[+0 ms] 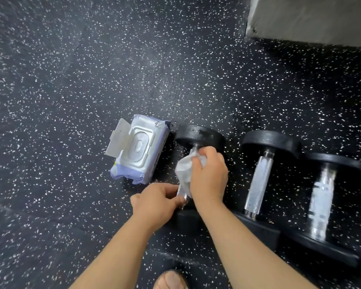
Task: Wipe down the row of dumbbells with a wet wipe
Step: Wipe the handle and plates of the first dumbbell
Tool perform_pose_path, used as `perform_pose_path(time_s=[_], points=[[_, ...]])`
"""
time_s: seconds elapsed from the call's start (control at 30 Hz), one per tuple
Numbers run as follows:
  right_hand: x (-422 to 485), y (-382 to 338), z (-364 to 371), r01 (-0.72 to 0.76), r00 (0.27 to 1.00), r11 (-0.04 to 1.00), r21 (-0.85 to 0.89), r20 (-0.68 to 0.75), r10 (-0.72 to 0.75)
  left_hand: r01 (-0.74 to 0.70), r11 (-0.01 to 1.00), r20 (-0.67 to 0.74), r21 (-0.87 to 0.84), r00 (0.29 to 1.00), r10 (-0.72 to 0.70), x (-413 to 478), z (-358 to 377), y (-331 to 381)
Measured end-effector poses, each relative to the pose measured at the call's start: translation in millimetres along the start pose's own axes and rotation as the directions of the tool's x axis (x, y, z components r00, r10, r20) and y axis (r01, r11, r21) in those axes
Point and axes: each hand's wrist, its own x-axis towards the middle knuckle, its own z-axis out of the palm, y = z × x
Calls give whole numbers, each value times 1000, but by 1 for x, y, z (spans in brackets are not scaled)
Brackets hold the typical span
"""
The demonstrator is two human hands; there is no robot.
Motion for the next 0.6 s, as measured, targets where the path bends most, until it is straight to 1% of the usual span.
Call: perform_pose_path(time_s=[0.03,0.1,0.13,0.17,0.23,0.27,0.33,0.4,0.43,0.47,0.6], points=[[6,0,1,18,1000,1000,-19,-9,-18,28,999,6,-17,1000,-28,1,-2,0],[8,2,1,47,998,999,-10,36,-47,48,999,15,4,999,-48,4,-5,-2],[4,5,1,84,993,996,-2,81,-83,40,999,14,11,999,-40,6,-7,-3],[-1,8,1,163,981,986,-14,108,-161,31,999,16,13,999,-31,6,-8,-3],[-13,17,1,383,915,917,-114,181,-360,32,999,24,8,999,-32,8,-11,-4],[-19,22,0,446,883,884,-138,232,-409,40,999,24,2,999,-40,9,-11,-5],[-29,28,-6,495,838,861,-114,325,-438,62,998,31,-15,998,-61,11,-13,-7],[-32,35,-9,517,807,850,-100,386,-446,79,996,56,-29,995,-77,13,-14,-10],[-31,37,-9,512,807,853,-99,394,-439,83,996,72,-36,994,-80,15,-13,-11],[-28,37,-8,504,818,859,-90,370,-441,86,995,87,-43,993,-82,16,-12,-13],[-22,33,0,475,862,879,-37,220,-456,86,992,171,-94,983,-69,22,-10,-18]])
